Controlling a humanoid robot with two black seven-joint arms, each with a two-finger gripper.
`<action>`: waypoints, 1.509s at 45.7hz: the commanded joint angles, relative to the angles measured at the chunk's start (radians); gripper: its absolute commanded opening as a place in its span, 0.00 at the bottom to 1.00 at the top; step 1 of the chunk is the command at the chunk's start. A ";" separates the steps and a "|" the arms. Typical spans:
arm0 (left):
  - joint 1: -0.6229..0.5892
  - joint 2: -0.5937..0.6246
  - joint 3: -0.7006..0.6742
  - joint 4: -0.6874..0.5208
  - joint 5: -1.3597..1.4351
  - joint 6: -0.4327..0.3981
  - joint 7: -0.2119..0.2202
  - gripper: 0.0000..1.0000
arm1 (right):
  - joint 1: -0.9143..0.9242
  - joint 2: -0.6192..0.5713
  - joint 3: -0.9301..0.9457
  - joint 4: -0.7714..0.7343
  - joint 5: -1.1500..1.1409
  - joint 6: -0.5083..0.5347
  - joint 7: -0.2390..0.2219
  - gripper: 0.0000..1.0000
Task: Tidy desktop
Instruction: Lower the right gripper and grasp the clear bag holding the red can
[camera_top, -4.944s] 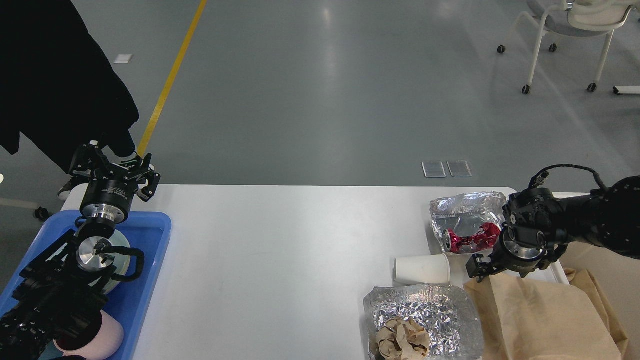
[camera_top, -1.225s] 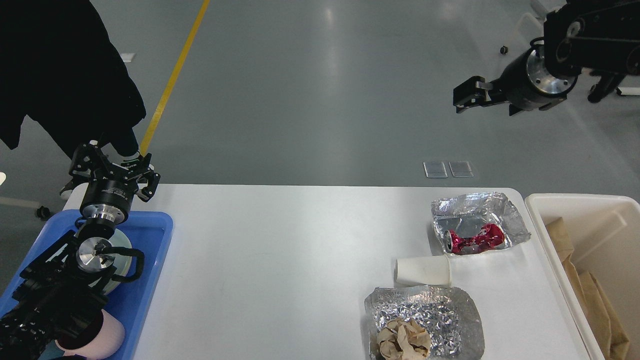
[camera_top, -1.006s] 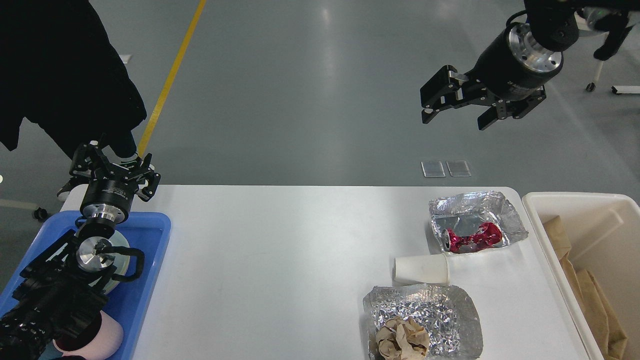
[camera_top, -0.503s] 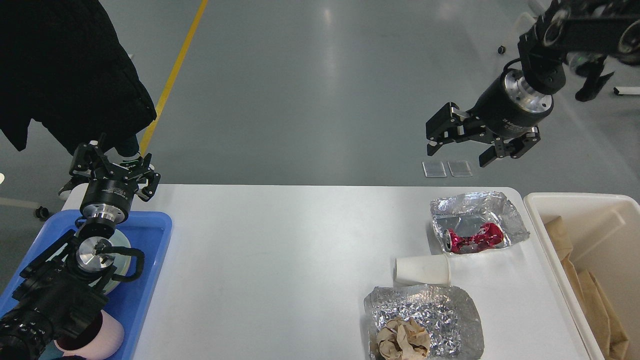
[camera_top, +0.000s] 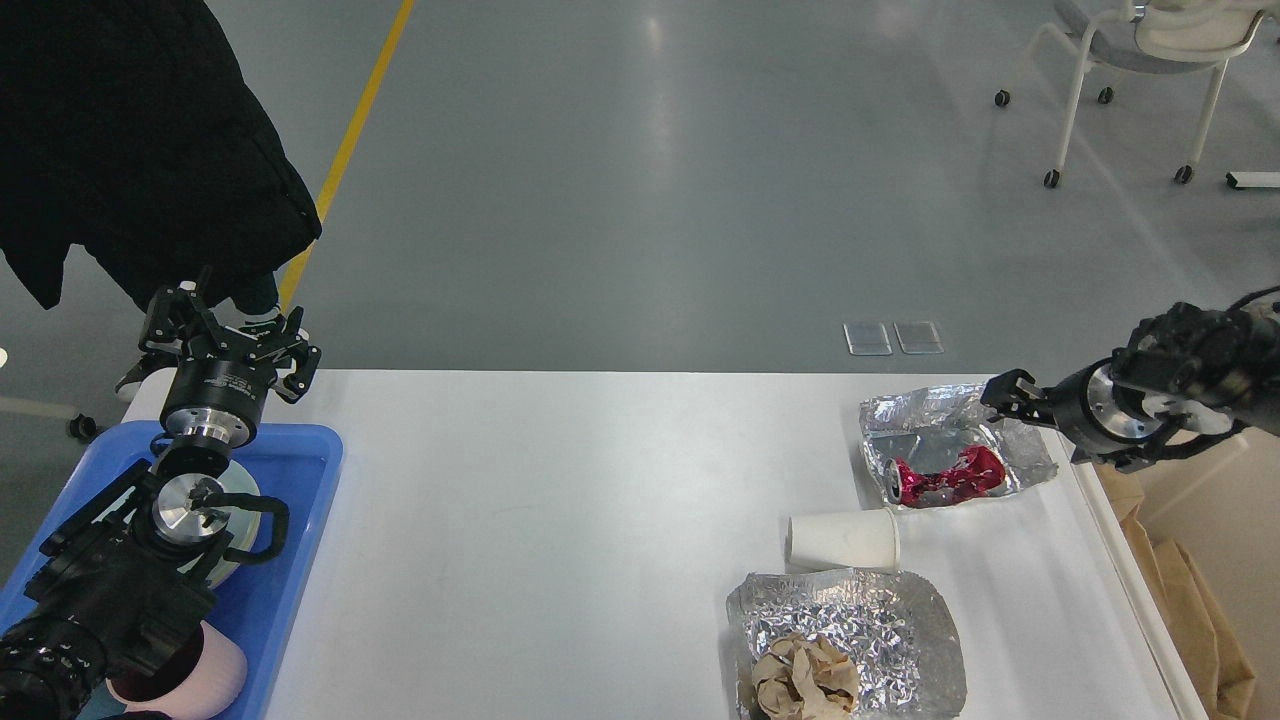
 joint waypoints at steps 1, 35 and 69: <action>0.000 0.000 0.000 0.000 0.000 0.000 0.000 0.97 | -0.070 -0.006 0.001 -0.043 0.081 -0.017 0.000 0.96; 0.000 0.000 0.000 0.000 0.000 0.000 0.000 0.97 | -0.255 0.024 0.133 -0.109 0.120 -0.165 -0.001 0.49; 0.000 0.000 0.000 0.000 0.000 0.000 0.000 0.97 | -0.301 0.080 0.217 -0.127 0.114 -0.202 -0.006 0.01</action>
